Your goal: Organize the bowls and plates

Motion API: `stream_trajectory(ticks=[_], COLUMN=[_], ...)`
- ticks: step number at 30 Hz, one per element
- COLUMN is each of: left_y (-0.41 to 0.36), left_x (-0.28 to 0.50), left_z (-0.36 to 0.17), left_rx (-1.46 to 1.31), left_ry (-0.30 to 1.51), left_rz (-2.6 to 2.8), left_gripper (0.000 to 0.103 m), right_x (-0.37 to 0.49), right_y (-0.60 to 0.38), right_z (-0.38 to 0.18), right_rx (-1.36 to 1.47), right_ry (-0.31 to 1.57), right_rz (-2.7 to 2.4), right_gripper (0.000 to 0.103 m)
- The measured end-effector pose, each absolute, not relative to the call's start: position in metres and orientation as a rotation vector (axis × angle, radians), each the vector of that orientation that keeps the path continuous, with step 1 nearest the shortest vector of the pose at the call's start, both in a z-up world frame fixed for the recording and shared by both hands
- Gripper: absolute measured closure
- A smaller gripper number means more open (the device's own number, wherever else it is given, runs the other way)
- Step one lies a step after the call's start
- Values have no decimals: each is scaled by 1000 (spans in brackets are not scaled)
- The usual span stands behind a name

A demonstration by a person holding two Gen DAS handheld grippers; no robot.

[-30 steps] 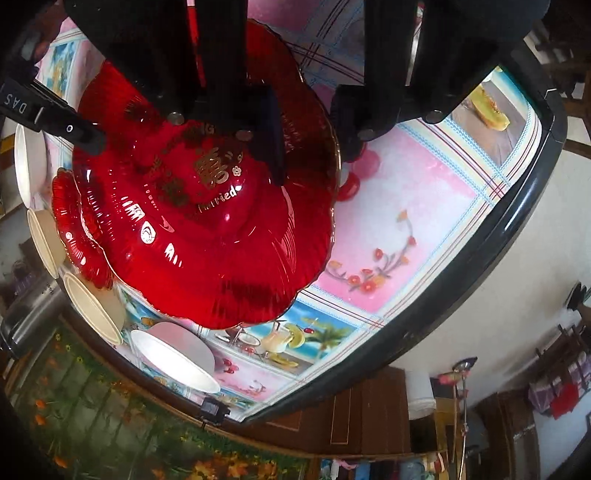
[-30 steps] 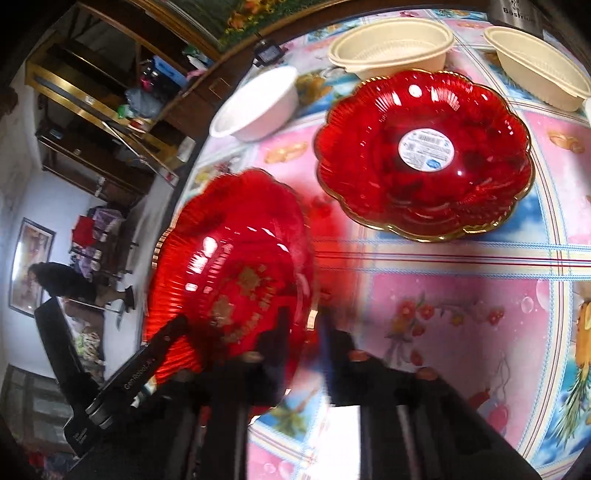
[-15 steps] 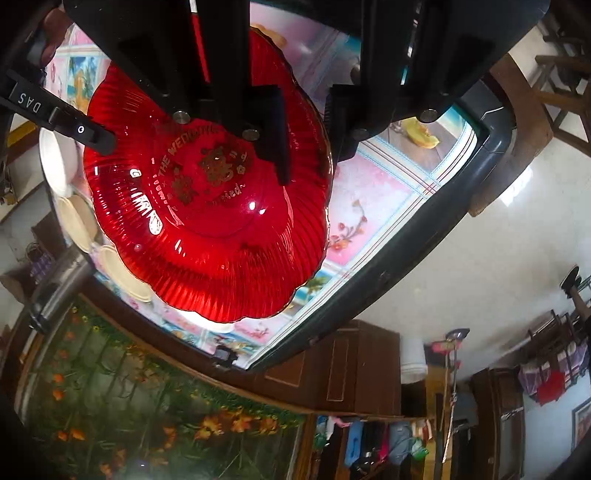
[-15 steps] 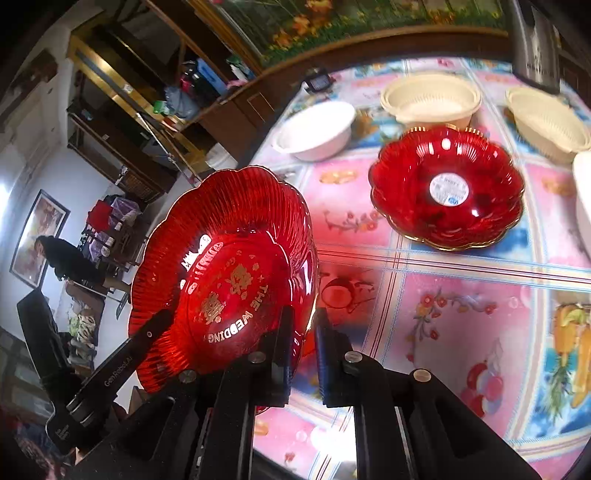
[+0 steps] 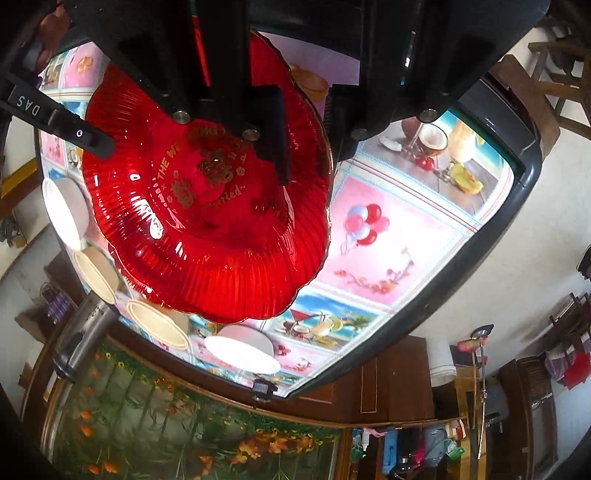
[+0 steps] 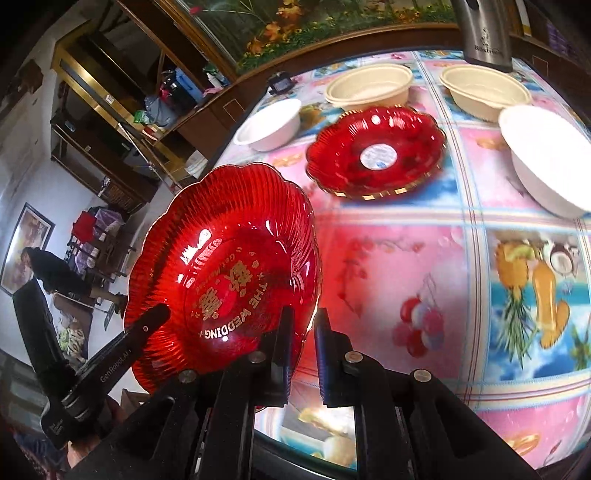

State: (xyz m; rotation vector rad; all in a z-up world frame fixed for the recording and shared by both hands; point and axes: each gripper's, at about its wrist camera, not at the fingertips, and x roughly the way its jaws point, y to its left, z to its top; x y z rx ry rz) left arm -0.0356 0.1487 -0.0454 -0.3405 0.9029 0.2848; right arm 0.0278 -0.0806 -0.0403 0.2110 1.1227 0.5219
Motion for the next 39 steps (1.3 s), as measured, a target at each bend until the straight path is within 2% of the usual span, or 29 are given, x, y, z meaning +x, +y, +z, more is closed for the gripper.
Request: stream_trajectory(ticks=[18,24,27,29,33,34,35,36,37,38,39], left_y=[157,158,158,159,170,175,180,186,194,201,207], left_x=[-31,-30,-30,-29,-35,-37,-38,-39,-41,-41,-41], left_z=[-81,-88,-90,-91,-80,-75,-68,-61,-51,-43,-35], left_rx=[-339,-344,-344,-355,-414,-427,-443,-461,-483,-502,-514], left_ry=[941,950,950,974,970,963,951,933,905,876,848], left_rz=[313,313,316,312,284,280,281,288,303,316,331], left_gripper=[89,87,86,75,75,71,56,46,28,22,22], right_x=[36,35,34,34,34,34,35,37,40,42,46], right_y=[-62,-59,-57,-56,-59,-62,-67,-70,-75,-78,-83], right_z=[-77,-76,-76,-76,-69,-67,-62,-60,-54,-49,-43], right_rx=[172,156,145,138,149,155,164,170,177,184,195], right_ry=[1166,1156,1161,1166,1159,1153,1146,1141,1130,1120,1107], right_rz=[509,518,528,528,545,544,540,539,532,529,530], right_gripper=[93,91,86,84,76,72,66,63,60,58,56])
